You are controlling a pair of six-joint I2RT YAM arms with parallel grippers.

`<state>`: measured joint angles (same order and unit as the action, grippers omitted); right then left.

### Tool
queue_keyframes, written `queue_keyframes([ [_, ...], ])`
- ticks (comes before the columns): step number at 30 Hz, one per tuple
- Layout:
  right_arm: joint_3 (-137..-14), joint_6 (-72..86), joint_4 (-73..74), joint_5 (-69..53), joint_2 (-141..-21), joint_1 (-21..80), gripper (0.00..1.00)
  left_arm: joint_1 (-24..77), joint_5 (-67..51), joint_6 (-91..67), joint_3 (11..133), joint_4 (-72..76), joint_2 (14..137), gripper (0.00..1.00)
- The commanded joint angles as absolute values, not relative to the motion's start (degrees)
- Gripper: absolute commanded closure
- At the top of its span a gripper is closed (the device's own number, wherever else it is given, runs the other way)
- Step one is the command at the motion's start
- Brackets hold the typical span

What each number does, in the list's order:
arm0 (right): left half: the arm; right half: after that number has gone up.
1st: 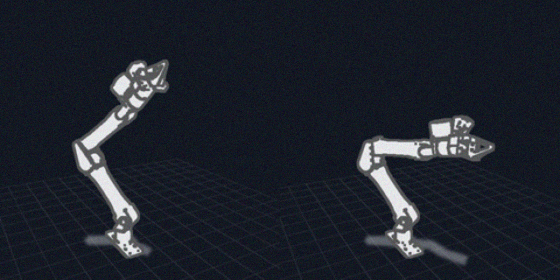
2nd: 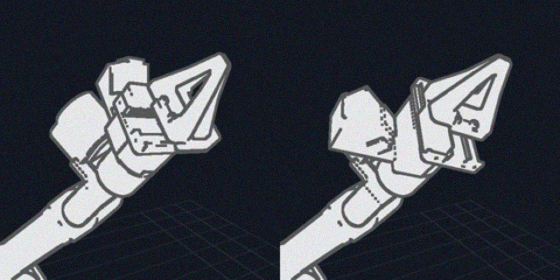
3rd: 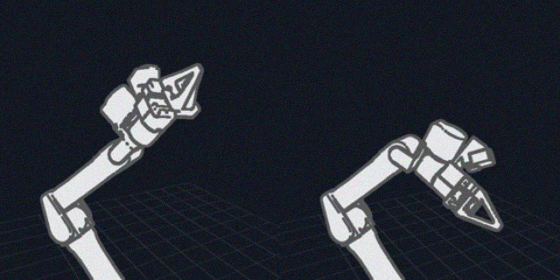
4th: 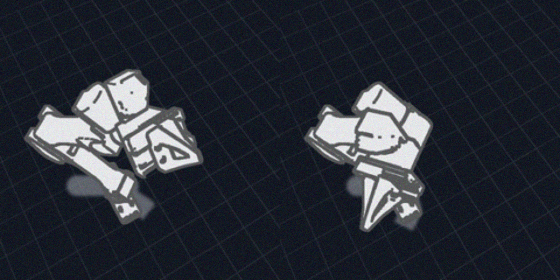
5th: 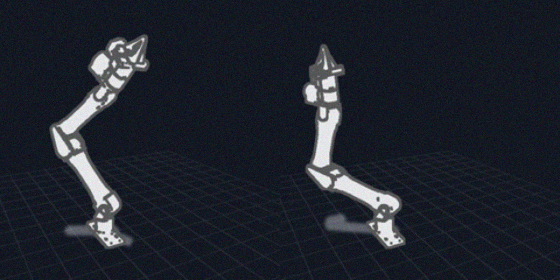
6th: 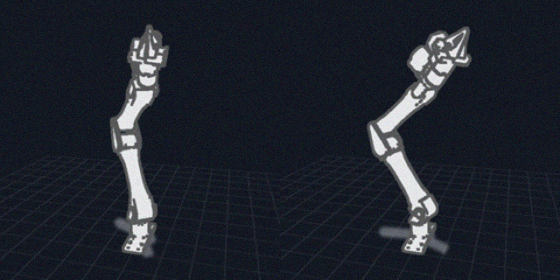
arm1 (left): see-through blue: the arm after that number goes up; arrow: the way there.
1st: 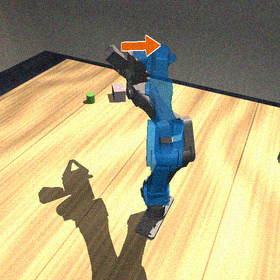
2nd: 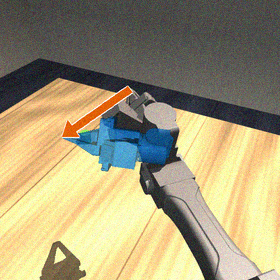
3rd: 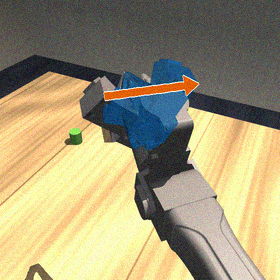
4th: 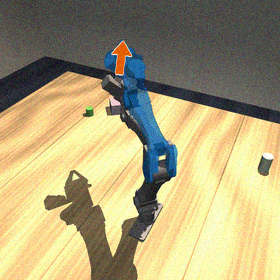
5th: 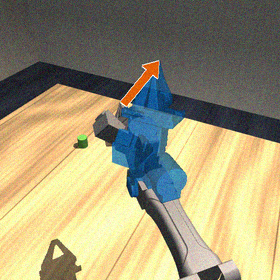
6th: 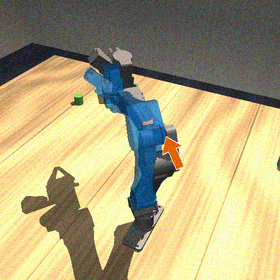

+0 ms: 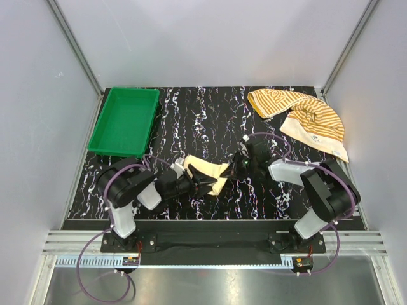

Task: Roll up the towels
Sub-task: Roll the towel

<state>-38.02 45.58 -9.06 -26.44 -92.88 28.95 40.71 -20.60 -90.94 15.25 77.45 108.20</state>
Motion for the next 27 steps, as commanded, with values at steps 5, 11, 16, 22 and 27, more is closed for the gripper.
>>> queue_keyframes([
  [5,-48.0,37.1,15.0,-20.5,-88.7,29.3,1.00,41.2,-18.2,-72.3,22.5,38.0,89.5,0.36],
  [11,-50.5,35.6,21.4,-18.3,-89.5,29.3,1.00,50.9,7.9,-52.1,41.1,-4.6,77.4,0.36],
  [16,-53.3,33.9,26.1,-17.8,-91.8,29.5,1.00,59.9,21.8,-42.6,49.0,-13.5,79.2,0.34],
  [22,-55.6,33.0,29.4,-17.1,-92.9,29.6,1.00,65.5,26.9,-39.1,54.2,-15.8,85.9,0.33],
  [27,-55.7,32.8,29.5,-17.2,-93.3,29.7,1.00,68.6,26.9,-39.8,54.8,-13.3,88.9,0.32],
])
